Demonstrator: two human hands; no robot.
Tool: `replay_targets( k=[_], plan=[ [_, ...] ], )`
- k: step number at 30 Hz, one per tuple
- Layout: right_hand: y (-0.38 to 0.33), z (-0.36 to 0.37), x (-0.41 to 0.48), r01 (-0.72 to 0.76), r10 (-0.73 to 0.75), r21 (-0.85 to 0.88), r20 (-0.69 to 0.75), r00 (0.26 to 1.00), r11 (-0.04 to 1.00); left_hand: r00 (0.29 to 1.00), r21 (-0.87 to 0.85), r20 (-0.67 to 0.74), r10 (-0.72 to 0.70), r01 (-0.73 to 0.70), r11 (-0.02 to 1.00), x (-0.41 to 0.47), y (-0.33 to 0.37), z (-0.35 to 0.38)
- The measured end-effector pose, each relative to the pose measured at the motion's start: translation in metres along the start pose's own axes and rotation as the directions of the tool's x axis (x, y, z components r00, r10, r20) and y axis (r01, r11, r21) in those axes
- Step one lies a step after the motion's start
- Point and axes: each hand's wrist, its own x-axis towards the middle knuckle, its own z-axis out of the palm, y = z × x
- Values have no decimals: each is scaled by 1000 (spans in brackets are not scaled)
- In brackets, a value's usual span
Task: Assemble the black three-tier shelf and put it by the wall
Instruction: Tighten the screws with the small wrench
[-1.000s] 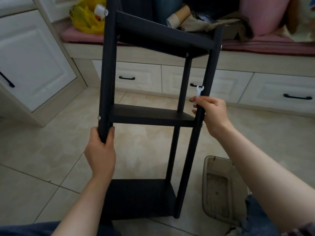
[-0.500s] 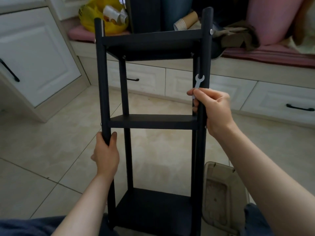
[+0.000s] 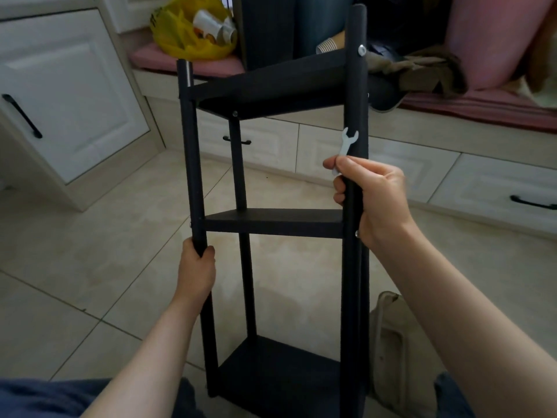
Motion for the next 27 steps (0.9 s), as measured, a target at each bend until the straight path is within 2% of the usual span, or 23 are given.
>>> replay_targets(
  k=[3,8,12,15,18,21,24,26,27],
  plan=[
    [-5,4,-2,7,-7,-2,19,1000,1000,1000,12,6,14,-14,1000,-2,4,1],
    [-7,13,-6,32,-33,12,77,996,999,991,80,-16,133,-131,988,-16,34,3],
    [-9,16,-6,49,-43,-32,170,984,998,966,55,-17,258,-256,965,-37,73,7],
    [-12,19,-6,77,-47,-111,245,968,991,923,-43,149,354,-351,935,-52,98,12],
    [-13,25,-8,101,-61,-131,282,958,986,833,-147,354,426,-400,905,-66,114,17],
    [-11,31,-11,98,-56,-141,276,960,985,745,-215,500,441,-386,897,-74,122,19],
    [-8,34,-12,83,-45,-131,267,963,988,715,-107,592,373,-389,915,-79,127,15],
    [-7,36,-13,66,-38,-100,261,964,993,695,110,658,290,-470,876,-84,128,12],
    [-7,37,-13,57,-32,-89,258,966,994,693,232,676,250,-522,821,-86,128,11]
  ],
)
